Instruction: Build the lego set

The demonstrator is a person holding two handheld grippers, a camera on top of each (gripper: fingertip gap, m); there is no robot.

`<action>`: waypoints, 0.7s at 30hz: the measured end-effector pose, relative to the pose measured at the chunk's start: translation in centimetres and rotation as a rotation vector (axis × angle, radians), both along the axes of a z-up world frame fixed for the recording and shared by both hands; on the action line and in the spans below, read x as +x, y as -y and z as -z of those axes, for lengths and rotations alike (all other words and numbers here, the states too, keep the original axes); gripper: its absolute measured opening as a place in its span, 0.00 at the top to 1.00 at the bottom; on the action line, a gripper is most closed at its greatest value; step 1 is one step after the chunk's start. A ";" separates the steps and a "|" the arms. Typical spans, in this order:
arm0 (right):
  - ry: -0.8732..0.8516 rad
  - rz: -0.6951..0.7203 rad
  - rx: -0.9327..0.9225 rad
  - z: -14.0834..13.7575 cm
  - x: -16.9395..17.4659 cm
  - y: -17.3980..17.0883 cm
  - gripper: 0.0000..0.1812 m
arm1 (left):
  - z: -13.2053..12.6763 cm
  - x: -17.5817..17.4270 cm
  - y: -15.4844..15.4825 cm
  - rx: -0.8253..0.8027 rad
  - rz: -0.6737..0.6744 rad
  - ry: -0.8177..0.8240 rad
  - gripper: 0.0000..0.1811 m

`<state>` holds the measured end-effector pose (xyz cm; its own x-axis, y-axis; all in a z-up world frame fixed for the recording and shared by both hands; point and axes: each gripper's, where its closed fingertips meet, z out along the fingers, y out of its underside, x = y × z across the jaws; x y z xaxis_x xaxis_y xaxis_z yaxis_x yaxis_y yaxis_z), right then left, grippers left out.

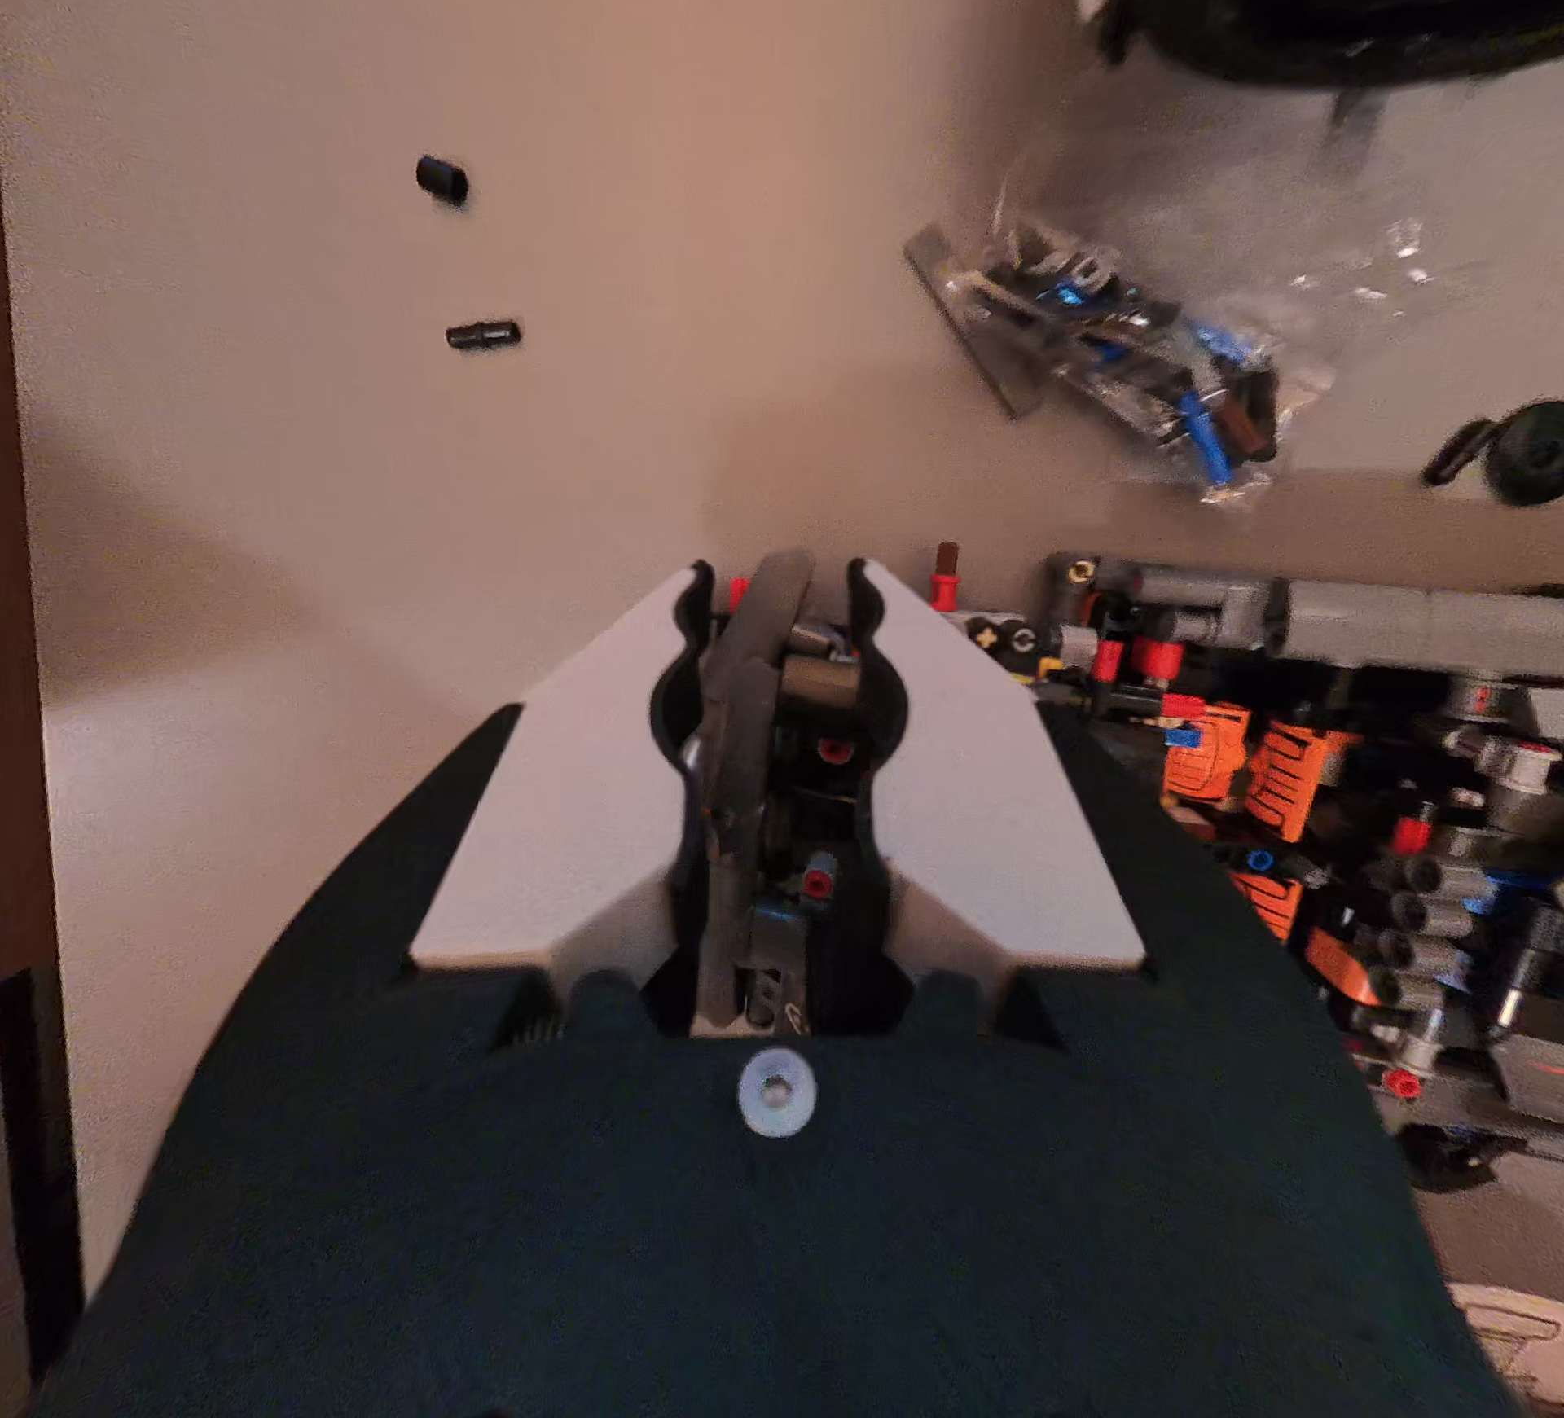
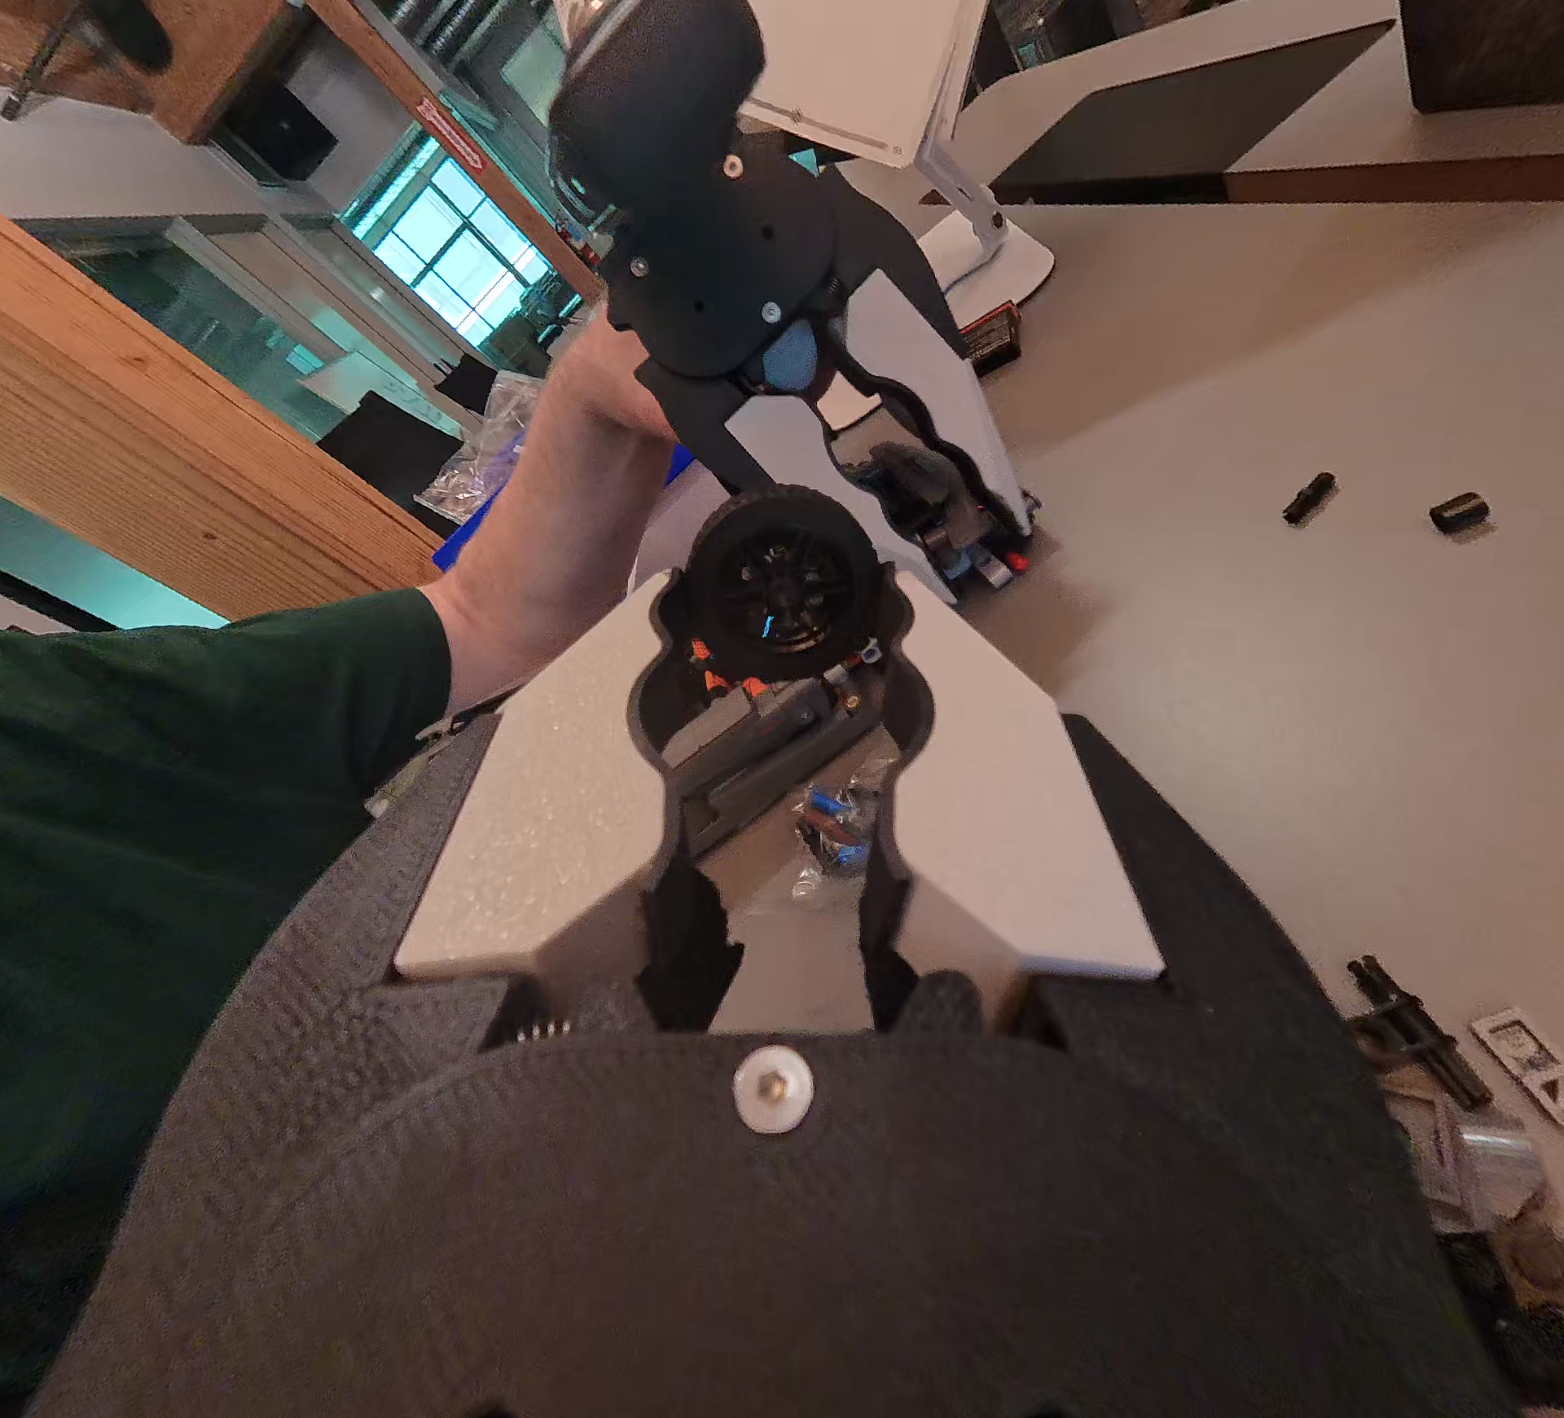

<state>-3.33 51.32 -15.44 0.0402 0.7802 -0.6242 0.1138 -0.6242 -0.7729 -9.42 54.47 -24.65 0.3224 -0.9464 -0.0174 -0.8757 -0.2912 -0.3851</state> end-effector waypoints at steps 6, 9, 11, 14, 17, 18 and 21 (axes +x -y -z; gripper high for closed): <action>0.035 -0.005 -0.019 1.2 -0.6 0.1 0.76 | 0.0 -0.3 -0.2 0.020 0.009 -0.011 0.91; 0.042 -0.007 -0.029 1.6 -0.8 0.1 0.76 | -0.1 -0.4 -0.2 0.034 0.014 -0.015 0.91; 0.051 -0.008 -0.036 1.9 -1.0 0.2 0.76 | -0.3 -0.5 -0.1 0.046 0.015 -0.014 0.92; 0.061 -0.021 -0.051 2.3 -1.4 0.5 0.76 | -0.9 -0.7 0.0 0.073 0.005 0.002 0.92; 0.079 -0.036 -0.069 2.8 -2.3 1.0 0.76 | -1.8 -1.1 0.1 0.114 -0.001 0.013 0.92; 0.086 -0.038 -0.070 2.9 -2.7 1.1 0.76 | -2.4 -1.1 0.2 0.129 -0.006 0.028 0.92; 0.105 -0.037 -0.068 3.3 -3.8 1.3 0.76 | -3.5 -1.0 0.4 0.170 -0.013 0.070 0.92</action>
